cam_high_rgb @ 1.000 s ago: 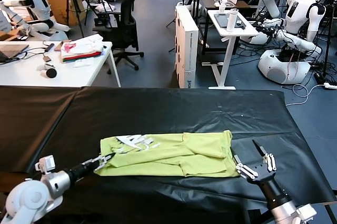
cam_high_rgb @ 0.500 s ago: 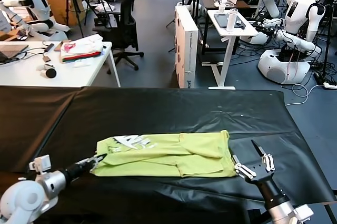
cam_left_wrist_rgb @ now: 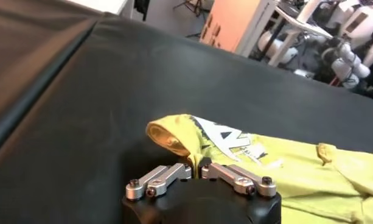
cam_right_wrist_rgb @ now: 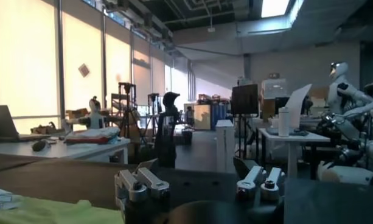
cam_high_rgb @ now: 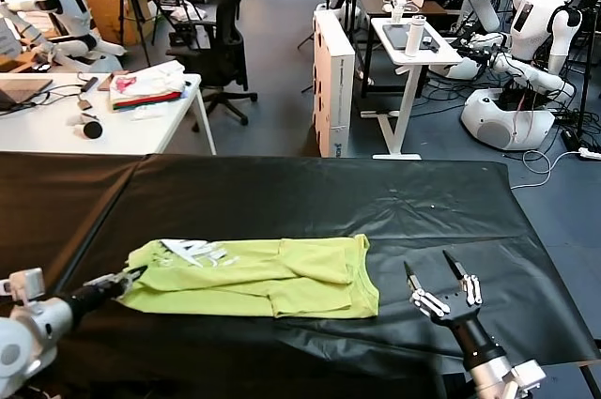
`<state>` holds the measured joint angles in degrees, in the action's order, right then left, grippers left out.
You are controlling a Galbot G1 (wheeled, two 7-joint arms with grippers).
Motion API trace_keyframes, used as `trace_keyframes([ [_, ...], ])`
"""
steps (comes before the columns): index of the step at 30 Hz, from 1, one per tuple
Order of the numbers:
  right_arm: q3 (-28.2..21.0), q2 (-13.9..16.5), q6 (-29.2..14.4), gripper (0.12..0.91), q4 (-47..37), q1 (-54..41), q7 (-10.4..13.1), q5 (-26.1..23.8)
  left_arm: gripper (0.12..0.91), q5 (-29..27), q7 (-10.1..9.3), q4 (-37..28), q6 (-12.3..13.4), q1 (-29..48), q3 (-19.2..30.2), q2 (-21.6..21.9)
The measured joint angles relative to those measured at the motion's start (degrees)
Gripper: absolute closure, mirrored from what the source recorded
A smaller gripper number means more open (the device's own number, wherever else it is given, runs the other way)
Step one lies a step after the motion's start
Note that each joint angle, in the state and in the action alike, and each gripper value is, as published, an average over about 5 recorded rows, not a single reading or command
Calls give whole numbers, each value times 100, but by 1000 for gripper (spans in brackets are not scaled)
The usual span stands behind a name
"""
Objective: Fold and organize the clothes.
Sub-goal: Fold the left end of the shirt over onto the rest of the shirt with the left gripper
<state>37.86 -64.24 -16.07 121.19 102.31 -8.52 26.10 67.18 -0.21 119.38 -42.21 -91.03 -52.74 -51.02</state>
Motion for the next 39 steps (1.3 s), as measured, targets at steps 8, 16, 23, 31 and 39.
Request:
trace_keyframes([
  [8,102,-261,-438,118,38,623,-127,-502,843,-137,-202,395,2,410,1015,-948],
  [16,-98,-615,-488,118,-20,940,-110,-981,843,-383,-386,376,3,941,2045,-1756],
  [23,-135,-685,-482,118,-24,982,-82,-1077,843,-758,-471,262,3,1295,2756,-2320],
  [31,-114,-704,-460,118,-12,984,-37,-1086,843,-991,-526,52,3,1553,3354,-2830],
  [39,-166,-767,-448,118,-18,975,-37,-1156,843,-1049,-527,-117,2,1682,3551,-3141],
])
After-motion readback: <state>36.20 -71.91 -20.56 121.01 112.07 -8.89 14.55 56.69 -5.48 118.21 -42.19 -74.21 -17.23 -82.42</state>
